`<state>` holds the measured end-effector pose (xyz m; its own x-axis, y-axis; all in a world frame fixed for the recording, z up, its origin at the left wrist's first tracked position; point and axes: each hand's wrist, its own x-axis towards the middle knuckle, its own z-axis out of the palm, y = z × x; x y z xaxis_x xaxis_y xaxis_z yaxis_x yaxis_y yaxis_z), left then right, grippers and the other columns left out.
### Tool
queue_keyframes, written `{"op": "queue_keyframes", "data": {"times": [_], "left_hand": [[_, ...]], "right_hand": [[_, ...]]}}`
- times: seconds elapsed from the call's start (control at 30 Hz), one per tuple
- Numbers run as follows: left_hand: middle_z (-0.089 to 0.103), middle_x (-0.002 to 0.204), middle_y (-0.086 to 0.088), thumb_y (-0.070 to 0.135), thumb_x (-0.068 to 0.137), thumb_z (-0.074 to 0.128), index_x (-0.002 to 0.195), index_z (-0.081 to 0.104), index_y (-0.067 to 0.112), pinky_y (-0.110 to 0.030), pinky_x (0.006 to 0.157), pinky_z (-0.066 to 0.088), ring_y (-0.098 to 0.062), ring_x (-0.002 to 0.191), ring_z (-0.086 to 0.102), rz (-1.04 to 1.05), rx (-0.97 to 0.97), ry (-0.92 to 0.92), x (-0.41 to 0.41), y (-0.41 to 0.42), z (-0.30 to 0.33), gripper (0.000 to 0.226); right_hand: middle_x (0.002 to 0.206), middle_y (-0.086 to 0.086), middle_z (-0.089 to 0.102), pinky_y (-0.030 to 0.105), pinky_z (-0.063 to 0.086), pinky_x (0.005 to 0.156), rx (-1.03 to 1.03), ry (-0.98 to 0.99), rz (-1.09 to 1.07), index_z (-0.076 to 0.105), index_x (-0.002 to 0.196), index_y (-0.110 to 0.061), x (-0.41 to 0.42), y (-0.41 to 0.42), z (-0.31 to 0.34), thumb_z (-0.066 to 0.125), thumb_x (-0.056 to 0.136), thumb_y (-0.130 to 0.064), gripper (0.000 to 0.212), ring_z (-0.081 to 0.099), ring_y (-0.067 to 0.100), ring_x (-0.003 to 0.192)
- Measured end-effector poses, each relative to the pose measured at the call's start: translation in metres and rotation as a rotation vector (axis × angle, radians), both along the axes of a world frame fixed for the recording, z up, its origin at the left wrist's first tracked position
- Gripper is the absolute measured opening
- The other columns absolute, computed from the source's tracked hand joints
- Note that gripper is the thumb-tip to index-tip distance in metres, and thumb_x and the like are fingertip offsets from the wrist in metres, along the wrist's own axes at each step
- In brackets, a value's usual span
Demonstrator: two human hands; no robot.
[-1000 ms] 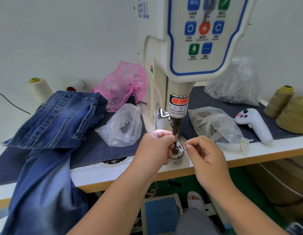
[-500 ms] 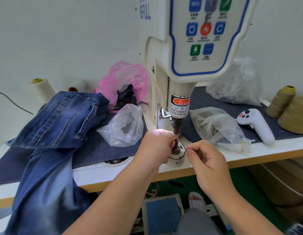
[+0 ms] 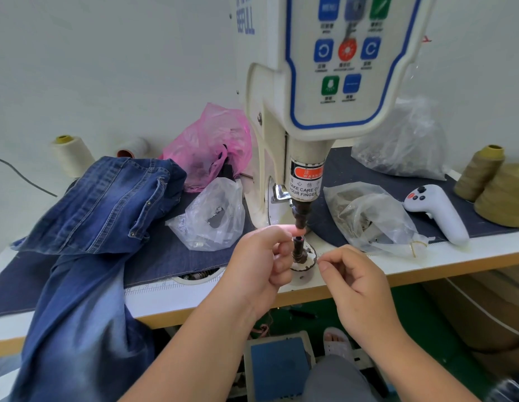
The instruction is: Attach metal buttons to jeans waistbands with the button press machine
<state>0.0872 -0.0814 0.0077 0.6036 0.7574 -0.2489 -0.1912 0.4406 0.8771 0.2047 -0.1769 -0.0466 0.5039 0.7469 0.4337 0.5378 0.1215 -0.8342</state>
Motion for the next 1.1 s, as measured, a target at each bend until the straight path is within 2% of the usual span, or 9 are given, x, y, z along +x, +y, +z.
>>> {"op": "queue_keyframes", "data": {"times": [0.13, 0.23, 0.37, 0.43, 0.53, 0.7, 0.9, 1.03, 1.1], "left_hand": [[0.038, 0.054, 0.002, -0.006, 0.088, 0.041, 0.104, 0.067, 0.001, -0.018, 0.037, 0.023, -0.009, 0.043, 0.026, 0.013, 0.155, 0.103, 0.000, 0.001, -0.001, 0.030], [0.038, 0.054, 0.002, -0.006, 0.088, 0.041, 0.104, 0.067, 0.002, -0.018, 0.038, 0.024, -0.010, 0.043, 0.026, 0.002, 0.180, 0.121, -0.001, 0.003, -0.001, 0.031], [0.035, 0.058, 0.003, 0.000, 0.085, 0.049, 0.110, 0.065, 0.000, -0.017, 0.036, 0.020, -0.006, 0.043, 0.024, -0.088, -0.094, -0.068, -0.005, 0.004, -0.001, 0.029], [0.033, 0.059, 0.004, 0.004, 0.079, 0.054, 0.115, 0.062, -0.001, -0.016, 0.035, 0.019, -0.005, 0.042, 0.024, -0.147, -0.227, -0.160, -0.007, 0.006, -0.001, 0.038], [0.034, 0.058, 0.005, 0.005, 0.077, 0.055, 0.119, 0.059, 0.003, -0.016, 0.035, 0.018, -0.004, 0.040, 0.024, -0.216, -0.278, -0.189, -0.011, 0.007, 0.002, 0.043], [0.039, 0.055, 0.006, 0.004, 0.088, 0.047, 0.120, 0.061, 0.012, -0.016, 0.035, 0.019, -0.004, 0.040, 0.024, -0.246, -0.106, 0.006, -0.016, 0.008, 0.006, 0.037], [0.039, 0.055, 0.005, 0.002, 0.087, 0.046, 0.116, 0.066, 0.013, -0.019, 0.040, 0.019, -0.007, 0.045, 0.025, -0.213, 0.043, 0.105, -0.025, 0.011, 0.003, 0.037], [0.039, 0.052, 0.006, 0.000, 0.086, 0.043, 0.110, 0.069, 0.011, -0.022, 0.043, 0.022, -0.010, 0.045, 0.027, -0.140, 0.204, 0.293, -0.033, 0.021, 0.004, 0.037], [0.049, 0.052, 0.005, 0.002, 0.090, 0.045, 0.102, 0.070, 0.011, -0.020, 0.039, 0.030, -0.008, 0.038, 0.038, -0.137, 0.404, 0.478, -0.037, 0.031, 0.014, 0.029]], "right_hand": [[0.079, -0.012, 0.061, 0.014, 0.044, 0.066, -0.015, -0.005, -0.005, 0.065, 0.079, -0.030, -0.001, -0.002, 0.000, 0.064, 0.091, -0.006, 0.026, 0.058, 0.012, 0.079], [0.080, -0.012, 0.061, 0.013, 0.044, 0.067, -0.019, 0.005, -0.003, 0.066, 0.079, -0.031, -0.001, -0.003, 0.001, 0.064, 0.091, -0.007, 0.026, 0.058, 0.011, 0.079], [0.077, -0.010, 0.060, 0.014, 0.043, 0.065, -0.008, -0.005, 0.002, 0.065, 0.078, -0.028, -0.003, -0.002, 0.002, 0.064, 0.090, -0.005, 0.026, 0.058, 0.014, 0.077], [0.076, -0.010, 0.060, 0.015, 0.042, 0.064, -0.003, -0.013, 0.004, 0.065, 0.077, -0.027, -0.004, -0.002, 0.003, 0.064, 0.090, -0.004, 0.026, 0.057, 0.014, 0.076], [0.077, -0.009, 0.061, 0.015, 0.043, 0.065, -0.002, -0.005, 0.008, 0.065, 0.077, -0.027, -0.005, -0.002, 0.005, 0.064, 0.090, -0.004, 0.027, 0.058, 0.014, 0.076], [0.077, -0.010, 0.062, 0.016, 0.044, 0.065, 0.019, 0.024, 0.015, 0.066, 0.077, -0.029, -0.010, -0.002, 0.009, 0.063, 0.090, -0.008, 0.024, 0.059, 0.014, 0.077], [0.083, -0.011, 0.064, 0.011, 0.044, 0.068, 0.003, 0.055, 0.006, 0.067, 0.080, -0.028, -0.016, -0.002, 0.008, 0.063, 0.091, -0.007, 0.023, 0.060, 0.010, 0.084], [0.084, -0.012, 0.064, 0.011, 0.044, 0.067, -0.007, 0.038, 0.017, 0.067, 0.080, -0.032, -0.021, -0.004, 0.009, 0.063, 0.090, -0.011, 0.023, 0.060, 0.010, 0.083], [0.083, -0.013, 0.063, 0.011, 0.043, 0.067, -0.014, 0.004, 0.031, 0.066, 0.079, -0.030, -0.025, -0.003, 0.012, 0.063, 0.090, -0.009, 0.024, 0.059, 0.010, 0.083]]}}
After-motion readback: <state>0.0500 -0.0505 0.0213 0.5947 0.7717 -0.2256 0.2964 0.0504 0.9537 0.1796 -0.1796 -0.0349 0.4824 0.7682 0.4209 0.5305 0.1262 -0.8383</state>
